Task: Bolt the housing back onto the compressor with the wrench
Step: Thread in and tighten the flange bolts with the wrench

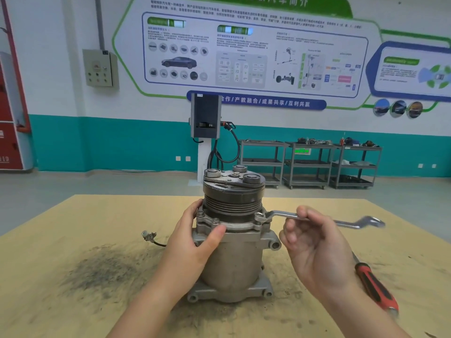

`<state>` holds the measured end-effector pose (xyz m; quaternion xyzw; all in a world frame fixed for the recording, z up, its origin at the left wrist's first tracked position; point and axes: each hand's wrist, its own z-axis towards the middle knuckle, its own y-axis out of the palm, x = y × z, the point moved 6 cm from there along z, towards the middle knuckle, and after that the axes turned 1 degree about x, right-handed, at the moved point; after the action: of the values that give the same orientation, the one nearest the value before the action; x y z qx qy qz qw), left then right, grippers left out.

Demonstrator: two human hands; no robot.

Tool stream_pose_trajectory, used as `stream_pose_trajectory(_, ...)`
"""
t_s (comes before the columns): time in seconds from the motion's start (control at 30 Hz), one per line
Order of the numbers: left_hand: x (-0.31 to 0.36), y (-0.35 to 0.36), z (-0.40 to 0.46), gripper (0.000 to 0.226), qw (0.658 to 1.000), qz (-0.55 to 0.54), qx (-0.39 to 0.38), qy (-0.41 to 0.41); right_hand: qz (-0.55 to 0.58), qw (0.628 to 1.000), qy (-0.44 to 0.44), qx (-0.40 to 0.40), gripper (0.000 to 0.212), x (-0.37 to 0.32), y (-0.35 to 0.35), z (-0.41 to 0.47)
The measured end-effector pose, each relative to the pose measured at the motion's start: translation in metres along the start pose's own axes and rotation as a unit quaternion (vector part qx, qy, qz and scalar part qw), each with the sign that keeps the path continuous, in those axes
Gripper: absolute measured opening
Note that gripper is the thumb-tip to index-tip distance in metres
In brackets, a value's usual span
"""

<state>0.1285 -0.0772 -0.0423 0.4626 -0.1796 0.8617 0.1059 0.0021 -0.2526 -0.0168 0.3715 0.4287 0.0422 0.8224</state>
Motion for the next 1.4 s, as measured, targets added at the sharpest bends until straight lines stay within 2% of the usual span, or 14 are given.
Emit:
stream_pose_trajectory(0.07,-0.001,0.0,0.0,0.083,1.0,0.003,0.001,-0.003,-0.044,0.997,-0.063,-0.002,0.021,-0.001,0.002,-0.015)
stream_pose_trajectory(0.13,0.0,0.0,0.0,0.081,1.0,0.005,0.0,-0.006,-0.159,0.973,-0.164,0.003,0.022,-0.002,0.009,-0.036)
stream_pose_trajectory(0.27,-0.001,0.001,-0.001,0.078,1.0,-0.007,-0.006,-0.017,-0.447,0.806,-0.383,-0.064,0.004,0.005,0.053,-0.068)
stream_pose_trajectory(0.3,0.0,0.001,0.0,0.072,1.0,-0.009,-0.011,-0.02,-0.477,0.781,-0.394,-0.087,0.005,0.012,0.064,-0.068)
stream_pose_trajectory(0.37,-0.001,0.002,0.001,0.066,0.999,-0.038,-0.02,-0.03,-0.508,0.77,-0.369,-0.109,0.01,0.024,0.082,-0.059)
stream_pose_trajectory(0.53,-0.004,0.003,0.002,0.061,0.997,-0.06,-0.027,-0.038,-0.58,0.734,-0.346,-0.071,0.01,0.038,0.102,-0.042)
stream_pose_trajectory(0.7,-0.007,0.002,0.003,0.061,0.998,-0.047,-0.021,-0.041,-0.559,0.699,-0.441,-0.066,0.008,0.008,0.105,-0.052)
stream_pose_trajectory(0.77,-0.007,0.0,0.002,0.062,0.999,-0.03,-0.014,-0.028,-0.505,0.728,-0.462,-0.048,0.017,-0.013,0.096,-0.055)
stream_pose_trajectory(0.8,-0.006,-0.001,0.001,0.066,1.0,-0.017,-0.01,-0.021,-0.463,0.767,-0.443,-0.031,0.02,-0.021,0.087,-0.054)
stream_pose_trajectory(0.9,-0.001,-0.002,0.0,0.077,1.0,0.007,-0.006,-0.014,-0.285,0.911,-0.291,0.059,0.029,-0.029,0.054,-0.04)
stream_pose_trajectory(0.97,-0.001,-0.001,0.001,0.077,1.0,0.009,-0.003,-0.011,-0.213,0.95,-0.198,0.114,0.036,-0.025,0.036,-0.03)
stream_pose_trajectory(1.13,0.001,-0.001,-0.002,0.077,1.0,0.008,-0.002,-0.008,-0.097,0.982,-0.096,0.128,0.047,-0.018,0.021,-0.012)
stream_pose_trajectory(1.3,0.002,-0.001,-0.001,0.076,1.0,0.005,-0.002,-0.008,-0.009,0.994,0.051,0.091,0.02,-0.004,0.007,0.013)
stream_pose_trajectory(1.4,0.0,-0.001,-0.001,0.07,1.0,0.004,-0.003,-0.002,0.024,0.996,0.063,0.063,0.01,0.002,0.002,0.012)
